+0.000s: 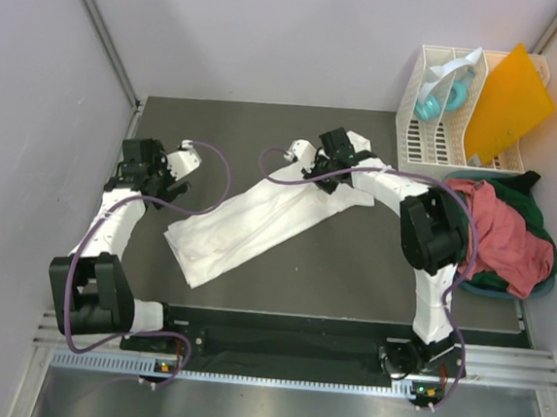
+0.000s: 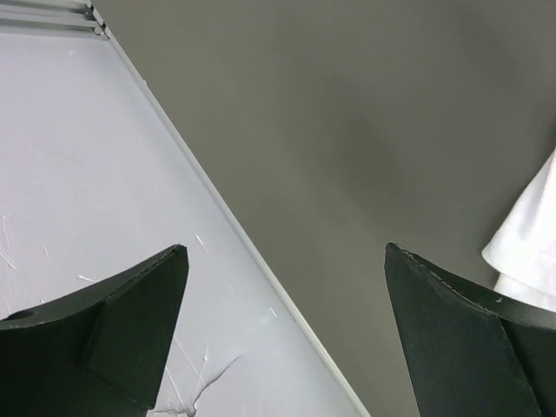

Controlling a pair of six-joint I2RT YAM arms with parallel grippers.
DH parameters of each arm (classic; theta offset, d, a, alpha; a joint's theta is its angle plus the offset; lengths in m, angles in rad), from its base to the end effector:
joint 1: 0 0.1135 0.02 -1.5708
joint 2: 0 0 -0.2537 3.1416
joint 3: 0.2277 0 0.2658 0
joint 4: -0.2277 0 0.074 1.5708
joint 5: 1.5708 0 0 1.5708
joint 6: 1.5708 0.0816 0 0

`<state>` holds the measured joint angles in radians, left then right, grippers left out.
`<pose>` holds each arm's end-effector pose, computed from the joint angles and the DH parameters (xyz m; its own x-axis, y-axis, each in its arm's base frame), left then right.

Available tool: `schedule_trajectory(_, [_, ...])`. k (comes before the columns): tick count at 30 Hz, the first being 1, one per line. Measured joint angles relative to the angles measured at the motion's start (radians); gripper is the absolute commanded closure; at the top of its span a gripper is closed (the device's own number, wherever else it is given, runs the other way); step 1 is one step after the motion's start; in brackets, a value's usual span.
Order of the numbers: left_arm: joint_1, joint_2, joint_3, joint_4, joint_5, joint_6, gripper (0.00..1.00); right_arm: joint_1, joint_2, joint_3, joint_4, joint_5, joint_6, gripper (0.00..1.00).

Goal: Fold and stack the t-shirts
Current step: Rotate the tshirt 80 degrees

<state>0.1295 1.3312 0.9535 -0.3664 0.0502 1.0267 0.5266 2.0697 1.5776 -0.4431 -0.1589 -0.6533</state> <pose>0.3347 0.0395 0.2149 -0.4267 0.8062 -0.4099 0.5268 0.5900 0.6119 0.4169 0.2573 0.1424 -0.2015 -0.8113 -0.5488 -0.8814 0.3945 -0.2597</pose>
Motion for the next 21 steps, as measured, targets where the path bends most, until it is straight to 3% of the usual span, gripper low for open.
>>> schedule_trajectory(16, [0.000, -0.097, -0.056, 0.001, -0.007, 0.038, 0.01, 0.027, 0.042, -0.024, -0.013, -0.026, -0.009, 1.00])
schedule_trajectory(18, [0.000, -0.114, -0.069, 0.000, -0.009, 0.047, 0.01, 0.028, 0.042, -0.024, -0.014, -0.026, -0.016, 0.94])
schedule_trajectory(21, [0.000, -0.125, -0.079, 0.000, -0.014, 0.051, 0.01, 0.034, 0.033, -0.024, -0.034, -0.024, -0.028, 0.74])
